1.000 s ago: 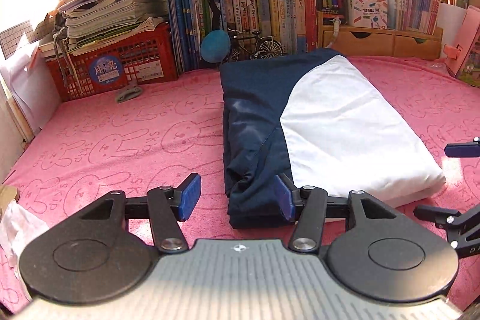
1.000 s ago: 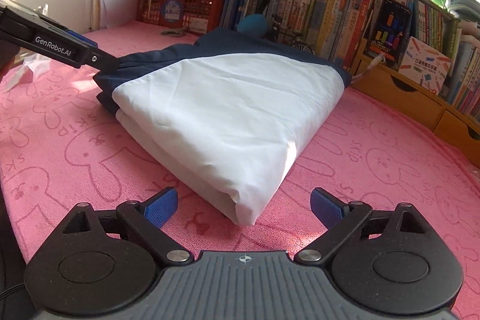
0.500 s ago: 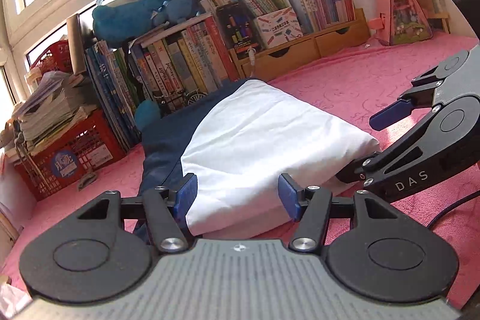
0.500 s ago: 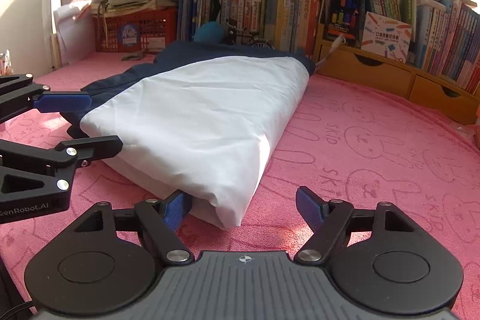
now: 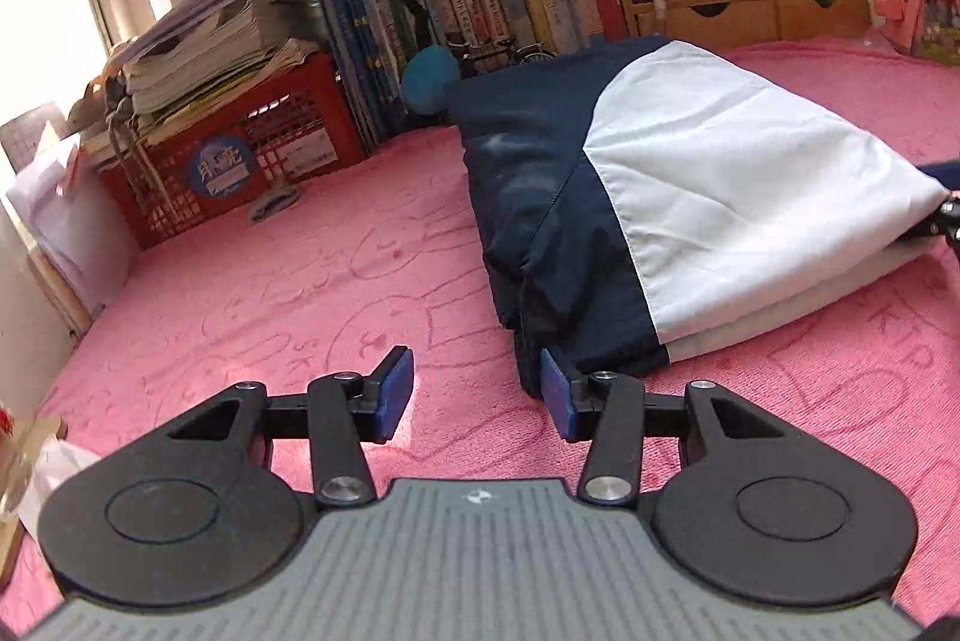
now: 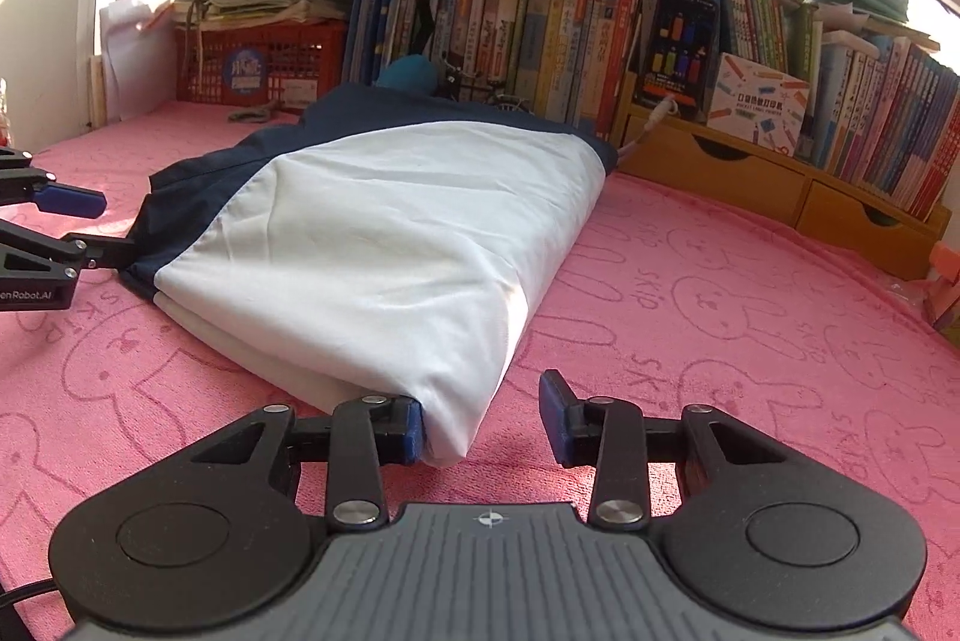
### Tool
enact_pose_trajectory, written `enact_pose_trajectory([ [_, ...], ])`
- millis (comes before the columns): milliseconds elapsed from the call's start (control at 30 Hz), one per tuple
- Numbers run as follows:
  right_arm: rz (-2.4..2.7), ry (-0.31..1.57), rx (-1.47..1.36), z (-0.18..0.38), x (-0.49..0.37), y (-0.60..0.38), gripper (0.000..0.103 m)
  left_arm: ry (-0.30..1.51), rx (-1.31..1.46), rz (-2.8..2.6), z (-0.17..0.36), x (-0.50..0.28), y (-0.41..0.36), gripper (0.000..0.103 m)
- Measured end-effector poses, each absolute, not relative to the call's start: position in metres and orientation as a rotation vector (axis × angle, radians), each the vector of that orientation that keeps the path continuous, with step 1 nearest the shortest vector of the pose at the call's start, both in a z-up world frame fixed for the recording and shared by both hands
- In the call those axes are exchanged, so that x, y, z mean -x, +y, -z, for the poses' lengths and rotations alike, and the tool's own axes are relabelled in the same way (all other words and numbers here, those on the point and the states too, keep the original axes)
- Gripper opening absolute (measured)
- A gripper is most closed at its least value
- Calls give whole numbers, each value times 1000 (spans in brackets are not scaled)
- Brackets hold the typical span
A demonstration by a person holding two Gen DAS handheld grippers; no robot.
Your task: Fold clothes
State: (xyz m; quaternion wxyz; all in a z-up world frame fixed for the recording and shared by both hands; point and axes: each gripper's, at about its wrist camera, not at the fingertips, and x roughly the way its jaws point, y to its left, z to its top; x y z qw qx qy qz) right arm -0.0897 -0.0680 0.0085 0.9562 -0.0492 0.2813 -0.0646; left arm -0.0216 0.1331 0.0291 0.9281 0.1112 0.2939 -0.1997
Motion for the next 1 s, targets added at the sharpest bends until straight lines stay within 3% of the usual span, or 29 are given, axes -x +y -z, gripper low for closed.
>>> enact_pose_trajectory([
  [167, 128, 557, 64, -11, 91, -75, 36, 906, 554, 683, -17, 27, 149, 57],
  [233, 127, 554, 64, -12, 91, -75, 36, 992, 762, 706, 5, 24, 139, 57],
  [300, 127, 548, 61, -13, 91, -75, 36, 984, 821, 666, 13, 26, 127, 53],
  [367, 131, 539, 59, -14, 92, -76, 36, 922, 852, 620, 12, 26, 118, 64],
  [500, 138, 522, 54, -18, 94, -78, 36, 859, 965, 533, 16, 18, 112, 64],
  [600, 140, 510, 58, -20, 94, -77, 36, 823, 985, 470, 21, 18, 115, 47],
  [667, 144, 501, 83, -20, 95, -74, 36, 807, 1005, 423, 30, 15, 123, 20],
  [800, 150, 497, 138, -18, 96, -69, 36, 752, 1077, 351, 38, 4, 156, 18],
  [900, 141, 521, 115, -17, 90, -69, 36, 736, 1116, 331, 40, -2, 165, 25],
  [1000, 111, 594, 34, -14, 75, -72, 36, 690, 1052, 371, 26, -4, 152, 53],
])
